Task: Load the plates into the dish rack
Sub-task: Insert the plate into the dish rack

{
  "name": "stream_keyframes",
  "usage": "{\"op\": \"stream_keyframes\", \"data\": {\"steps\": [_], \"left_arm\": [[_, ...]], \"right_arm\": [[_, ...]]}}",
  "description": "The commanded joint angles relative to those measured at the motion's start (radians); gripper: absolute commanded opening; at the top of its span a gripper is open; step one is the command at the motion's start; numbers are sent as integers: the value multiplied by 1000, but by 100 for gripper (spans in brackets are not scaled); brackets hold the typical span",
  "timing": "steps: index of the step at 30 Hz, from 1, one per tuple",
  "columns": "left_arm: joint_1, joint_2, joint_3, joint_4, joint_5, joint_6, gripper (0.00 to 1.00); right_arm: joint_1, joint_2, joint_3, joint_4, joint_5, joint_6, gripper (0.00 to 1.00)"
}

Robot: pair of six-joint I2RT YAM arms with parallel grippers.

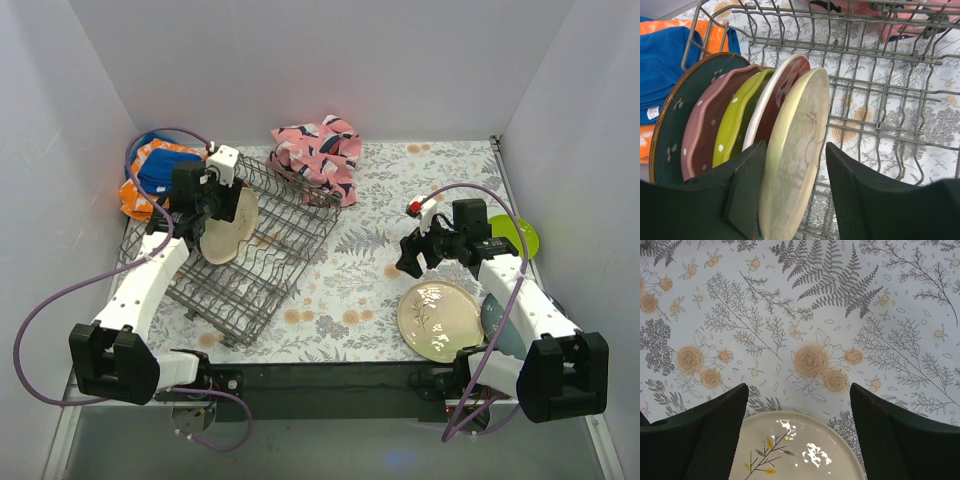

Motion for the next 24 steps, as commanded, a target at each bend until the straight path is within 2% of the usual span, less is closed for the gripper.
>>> {"op": "stream_keyframes", "data": {"steps": [1, 12, 18, 24], "left_arm": [[7, -56, 47, 1, -24, -15, 50], [8, -86, 36, -12, -24, -33, 49], [8, -104, 94, -27, -24, -52, 50], [8, -132, 146, -51, -21, -115, 54]], "right_arm": [[-6, -16, 27, 24, -27, -10, 87], [-5, -25, 27, 23, -30, -10, 87], [-5, -33, 29, 10, -33, -17, 87], [-6, -34, 44, -37, -28, -66, 87]]}}
